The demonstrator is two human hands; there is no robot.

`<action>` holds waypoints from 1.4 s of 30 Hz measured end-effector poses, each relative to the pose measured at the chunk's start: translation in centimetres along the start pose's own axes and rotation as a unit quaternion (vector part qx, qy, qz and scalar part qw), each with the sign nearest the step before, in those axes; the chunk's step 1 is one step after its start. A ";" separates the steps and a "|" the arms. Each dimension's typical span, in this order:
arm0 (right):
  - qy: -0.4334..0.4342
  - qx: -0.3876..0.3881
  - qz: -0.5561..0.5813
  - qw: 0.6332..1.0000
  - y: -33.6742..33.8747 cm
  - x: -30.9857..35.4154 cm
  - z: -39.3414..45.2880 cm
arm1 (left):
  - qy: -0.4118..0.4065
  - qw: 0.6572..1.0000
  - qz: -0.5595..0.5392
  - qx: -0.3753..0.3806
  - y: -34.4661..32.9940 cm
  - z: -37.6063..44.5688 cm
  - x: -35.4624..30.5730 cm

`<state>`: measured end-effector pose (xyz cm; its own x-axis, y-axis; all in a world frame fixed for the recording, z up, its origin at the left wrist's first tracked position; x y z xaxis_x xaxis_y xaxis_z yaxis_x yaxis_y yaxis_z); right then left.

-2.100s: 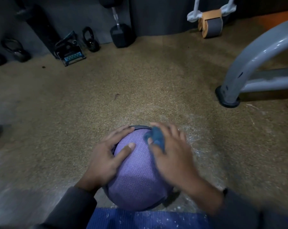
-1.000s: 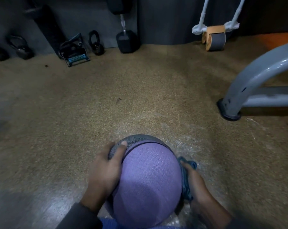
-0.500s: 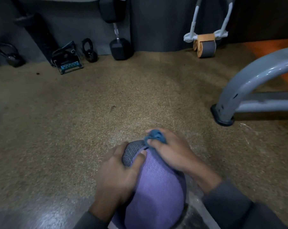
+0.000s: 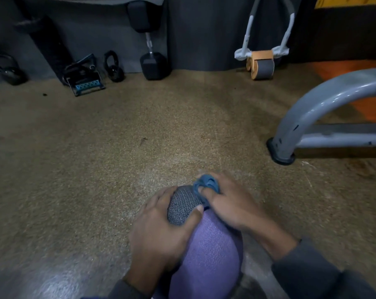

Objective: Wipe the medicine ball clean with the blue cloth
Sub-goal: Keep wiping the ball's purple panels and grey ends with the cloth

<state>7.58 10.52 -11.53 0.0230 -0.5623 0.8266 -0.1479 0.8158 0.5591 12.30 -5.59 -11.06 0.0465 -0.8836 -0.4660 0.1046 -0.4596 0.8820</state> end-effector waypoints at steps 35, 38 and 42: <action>-0.250 -0.081 0.334 0.905 -1.6 -9.9 6.9 | -0.056 0.956 -0.211 0.194 -2.3 11.5 1.2; -0.198 -0.223 0.353 0.887 -1.2 -9.7 1.8 | -0.043 0.951 -0.233 0.197 -2.6 12.0 1.9; 0.012 -0.246 0.186 0.951 0.0 -3.2 -1.3 | -0.072 0.950 -0.246 0.179 -1.7 11.1 2.2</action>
<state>8.75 12.54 -14.09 0.0827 -0.2229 0.9713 0.3294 0.9260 0.1845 1.19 -7.72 -12.75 -0.0586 -0.5448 -0.8365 -0.2672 -0.7988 0.5390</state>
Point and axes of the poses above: each hand's wrist, its own z-axis towards the middle knuckle, its own y-axis out of the back of the hand, x = y × z, the point moved 9 cm from there along z, towards the middle knuckle, and after that the axes turned 8 degrees about z, right-handed, at the moved point
